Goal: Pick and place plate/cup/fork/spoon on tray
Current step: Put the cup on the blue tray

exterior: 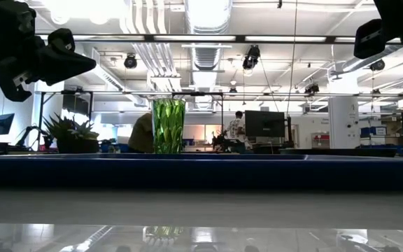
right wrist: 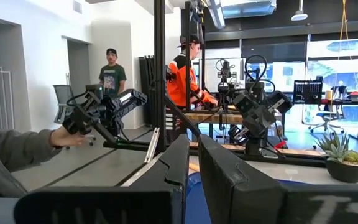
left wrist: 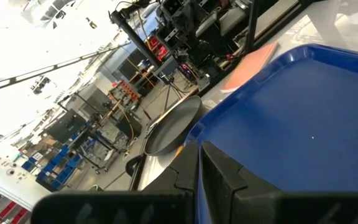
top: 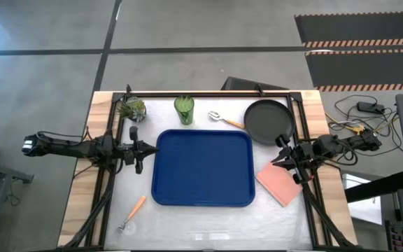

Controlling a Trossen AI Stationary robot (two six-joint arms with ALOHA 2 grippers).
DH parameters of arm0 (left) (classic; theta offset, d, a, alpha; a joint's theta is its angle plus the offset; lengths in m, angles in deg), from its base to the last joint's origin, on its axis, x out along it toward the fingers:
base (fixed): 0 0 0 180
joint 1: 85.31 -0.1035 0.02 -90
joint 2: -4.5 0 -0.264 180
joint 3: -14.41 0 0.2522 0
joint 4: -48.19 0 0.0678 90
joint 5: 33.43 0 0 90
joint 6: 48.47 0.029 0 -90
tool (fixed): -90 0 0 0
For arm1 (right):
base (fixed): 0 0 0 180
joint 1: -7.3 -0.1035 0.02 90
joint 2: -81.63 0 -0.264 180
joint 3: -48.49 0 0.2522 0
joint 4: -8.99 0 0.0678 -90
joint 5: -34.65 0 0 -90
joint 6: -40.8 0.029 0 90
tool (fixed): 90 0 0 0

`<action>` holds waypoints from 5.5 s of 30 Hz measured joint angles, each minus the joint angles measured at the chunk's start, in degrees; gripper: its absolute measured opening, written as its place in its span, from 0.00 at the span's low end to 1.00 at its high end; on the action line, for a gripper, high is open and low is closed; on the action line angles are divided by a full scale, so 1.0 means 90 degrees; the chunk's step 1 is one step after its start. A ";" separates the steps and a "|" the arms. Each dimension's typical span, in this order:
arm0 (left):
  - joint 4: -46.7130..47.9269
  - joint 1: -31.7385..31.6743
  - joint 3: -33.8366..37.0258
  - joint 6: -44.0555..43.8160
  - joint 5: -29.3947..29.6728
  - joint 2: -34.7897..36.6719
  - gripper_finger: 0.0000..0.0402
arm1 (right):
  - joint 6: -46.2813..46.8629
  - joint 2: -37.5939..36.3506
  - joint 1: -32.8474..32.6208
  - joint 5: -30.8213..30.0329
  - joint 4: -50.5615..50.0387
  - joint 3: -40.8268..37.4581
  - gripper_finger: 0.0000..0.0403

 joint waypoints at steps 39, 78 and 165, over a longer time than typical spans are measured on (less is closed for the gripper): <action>-0.0138 0.0007 0.0000 -0.1077 -0.0882 0.0000 0.00 | 0.0261 0.0002 0.0000 -0.1467 0.0062 -0.0007 0.07; -0.4136 0.0000 -0.1623 -0.5002 -0.0058 -0.2415 0.00 | -0.1498 0.2164 0.0002 -0.3283 0.3812 -0.0007 0.07; 0.5020 -0.3504 -0.7715 -0.2457 -0.1306 -0.7785 0.58 | -0.1670 0.2948 0.0002 -0.4792 -0.1229 0.2630 0.07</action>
